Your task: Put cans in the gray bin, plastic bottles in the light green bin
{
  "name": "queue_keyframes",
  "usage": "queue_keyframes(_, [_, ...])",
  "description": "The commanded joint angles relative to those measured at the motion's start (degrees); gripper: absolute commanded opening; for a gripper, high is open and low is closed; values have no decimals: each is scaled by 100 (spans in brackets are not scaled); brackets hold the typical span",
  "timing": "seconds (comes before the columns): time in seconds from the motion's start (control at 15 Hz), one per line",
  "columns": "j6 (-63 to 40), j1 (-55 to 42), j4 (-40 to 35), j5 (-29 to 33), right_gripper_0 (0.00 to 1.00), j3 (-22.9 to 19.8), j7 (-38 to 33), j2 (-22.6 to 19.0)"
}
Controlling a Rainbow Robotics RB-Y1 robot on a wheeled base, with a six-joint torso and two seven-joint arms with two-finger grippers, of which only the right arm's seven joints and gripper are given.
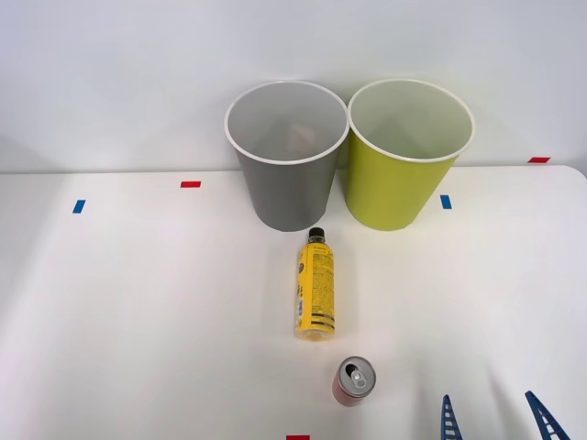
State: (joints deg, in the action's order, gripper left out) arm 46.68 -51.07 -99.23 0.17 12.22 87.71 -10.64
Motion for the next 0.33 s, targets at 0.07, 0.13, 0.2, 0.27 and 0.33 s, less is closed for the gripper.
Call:
queue_keyframes(0.07, [-1, 0, 0, 0, 100, 0, 0, 0])
queue_keyframes(0.13, [-1, 0, 0, 0, 100, 0, 0, 0])
queue_keyframes(0.2, [-1, 0, 0, 0, 100, 0, 0, 0])
queue_keyframes(0.27, [-1, 0, 0, 0, 100, 0, 0, 0])
queue_keyframes(0.33, [-1, 0, 0, 0, 100, 0, 0, 0])
